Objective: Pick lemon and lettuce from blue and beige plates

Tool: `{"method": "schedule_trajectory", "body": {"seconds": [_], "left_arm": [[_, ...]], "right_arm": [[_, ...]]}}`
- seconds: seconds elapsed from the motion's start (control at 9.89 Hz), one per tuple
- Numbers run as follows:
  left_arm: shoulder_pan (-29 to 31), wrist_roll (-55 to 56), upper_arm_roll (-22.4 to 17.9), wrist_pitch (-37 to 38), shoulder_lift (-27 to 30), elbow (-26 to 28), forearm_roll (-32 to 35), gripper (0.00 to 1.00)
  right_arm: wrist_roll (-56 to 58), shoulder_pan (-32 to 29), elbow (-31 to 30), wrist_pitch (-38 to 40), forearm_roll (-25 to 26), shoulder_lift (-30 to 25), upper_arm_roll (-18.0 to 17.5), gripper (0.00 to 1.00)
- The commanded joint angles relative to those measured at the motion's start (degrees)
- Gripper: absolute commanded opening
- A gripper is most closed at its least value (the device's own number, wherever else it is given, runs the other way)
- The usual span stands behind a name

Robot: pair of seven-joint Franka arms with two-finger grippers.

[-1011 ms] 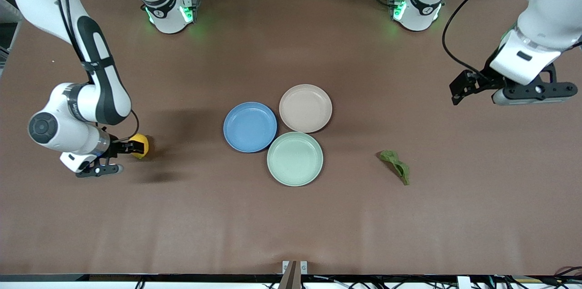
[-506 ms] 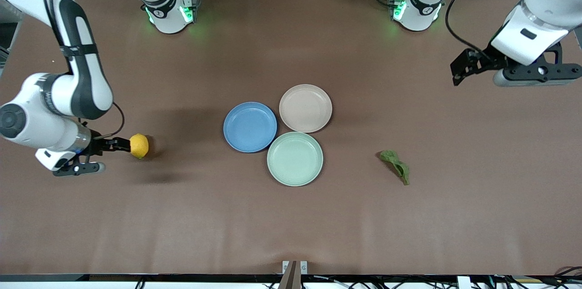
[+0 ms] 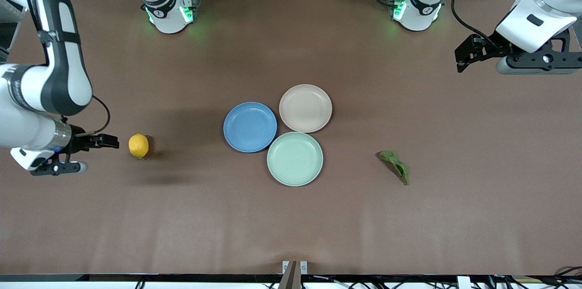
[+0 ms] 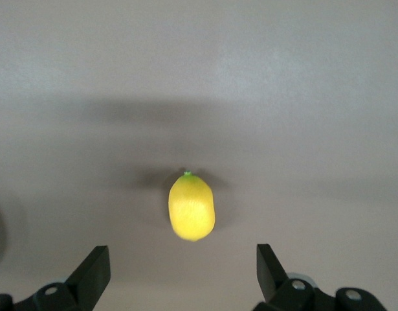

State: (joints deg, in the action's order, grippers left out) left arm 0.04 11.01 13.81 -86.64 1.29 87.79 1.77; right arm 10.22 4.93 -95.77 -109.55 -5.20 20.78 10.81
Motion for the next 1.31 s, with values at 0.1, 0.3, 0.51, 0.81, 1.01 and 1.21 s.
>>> {"method": "schedule_trajectory", "body": {"seconds": [0.1,0.3,0.51,0.81,1.01,1.21], "left_arm": [[0.7,-1.7,-0.5,2.3,-0.3,-2.0,-2.6,1.0],[0.7,-1.7,-0.4,2.4,-0.1,-2.0,-3.2,1.0],[0.6,-1.9,-0.2,2.8,0.0,-2.0,-3.2,1.0],[0.5,-2.0,0.2,2.8,0.0,-2.0,-2.9,1.0],[0.4,-1.9,0.3,2.8,-0.1,-2.0,-2.8,1.0],[0.4,-1.9,0.3,2.8,-0.1,-2.0,-2.8,1.0]], "right_arm": [[-2.0,-0.7,-1.9,3.7,0.3,-6.5,-1.1,1.0],[-2.7,-1.1,-3.2,6.9,0.4,-10.8,-1.5,1.0],[-2.8,-3.2,-3.4,10.1,0.5,-14.9,-3.5,1.0],[-3.0,-3.7,-3.4,12.3,1.6,-19.9,-3.6,1.0],[-2.8,-4.5,-3.3,13.6,1.8,-21.9,-3.6,1.0],[-2.7,-4.5,-2.8,13.8,1.8,-23.1,-3.6,1.0]]}}
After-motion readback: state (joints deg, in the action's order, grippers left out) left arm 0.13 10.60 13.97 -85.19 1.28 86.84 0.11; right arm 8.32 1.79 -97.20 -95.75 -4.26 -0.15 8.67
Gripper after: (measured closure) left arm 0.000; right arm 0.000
